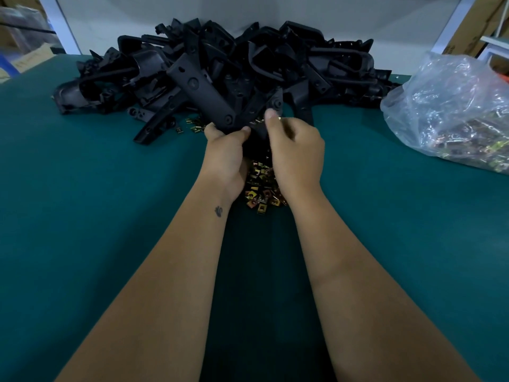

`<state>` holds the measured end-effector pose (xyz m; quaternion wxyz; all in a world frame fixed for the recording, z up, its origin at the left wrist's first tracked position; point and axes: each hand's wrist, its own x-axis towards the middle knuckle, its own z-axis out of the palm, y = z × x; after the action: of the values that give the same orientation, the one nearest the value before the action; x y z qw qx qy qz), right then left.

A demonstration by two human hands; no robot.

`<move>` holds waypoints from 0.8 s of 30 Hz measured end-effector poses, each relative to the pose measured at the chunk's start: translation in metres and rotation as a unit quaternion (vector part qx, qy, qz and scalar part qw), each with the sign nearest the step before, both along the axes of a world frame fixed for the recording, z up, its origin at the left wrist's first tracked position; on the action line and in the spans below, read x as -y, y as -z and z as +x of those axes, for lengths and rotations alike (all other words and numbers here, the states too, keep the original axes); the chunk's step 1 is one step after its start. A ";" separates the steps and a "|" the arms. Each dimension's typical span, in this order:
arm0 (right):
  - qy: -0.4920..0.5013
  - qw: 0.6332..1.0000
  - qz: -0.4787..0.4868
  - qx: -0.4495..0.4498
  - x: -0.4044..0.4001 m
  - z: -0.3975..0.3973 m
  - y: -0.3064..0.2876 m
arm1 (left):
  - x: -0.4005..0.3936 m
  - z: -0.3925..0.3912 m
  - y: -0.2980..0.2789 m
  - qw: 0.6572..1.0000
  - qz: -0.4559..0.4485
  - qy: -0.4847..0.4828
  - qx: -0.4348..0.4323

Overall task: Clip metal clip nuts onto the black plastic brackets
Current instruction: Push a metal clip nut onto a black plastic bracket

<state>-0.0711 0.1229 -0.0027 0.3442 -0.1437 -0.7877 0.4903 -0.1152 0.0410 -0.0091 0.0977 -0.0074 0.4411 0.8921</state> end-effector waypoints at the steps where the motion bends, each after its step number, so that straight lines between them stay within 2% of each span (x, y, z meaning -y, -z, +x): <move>1: 0.000 0.999 -0.033 -0.010 -0.002 0.001 -0.001 | 0.001 -0.002 -0.001 1.000 0.019 -0.014 0.013; 4: 0.038 0.996 -0.078 0.009 -0.013 0.001 -0.001 | 0.012 -0.012 -0.002 0.992 0.097 -0.038 0.076; 7: 0.061 0.994 -0.054 0.074 -0.026 0.000 0.000 | 0.020 -0.014 -0.004 0.985 0.133 -0.035 0.100; 11: 0.015 0.984 0.044 0.172 -0.028 -0.002 0.004 | 0.020 -0.009 -0.006 0.983 0.141 -0.046 0.105; 15: -0.015 0.951 0.193 0.243 -0.024 -0.006 0.010 | 0.018 -0.009 -0.006 0.985 0.115 -0.052 0.114; 17: -0.020 0.945 0.217 0.244 -0.024 -0.006 0.011 | 0.018 -0.009 -0.006 0.987 0.103 -0.052 0.115; 24: -0.020 0.954 0.211 0.215 -0.024 -0.006 0.012 | 0.017 -0.008 -0.004 0.989 0.083 -0.047 0.117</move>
<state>-0.0770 0.1471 -0.0148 0.1796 -0.1542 -0.9311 0.2776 -0.1236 0.0243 -0.0047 0.1068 -0.1242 0.3499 0.9224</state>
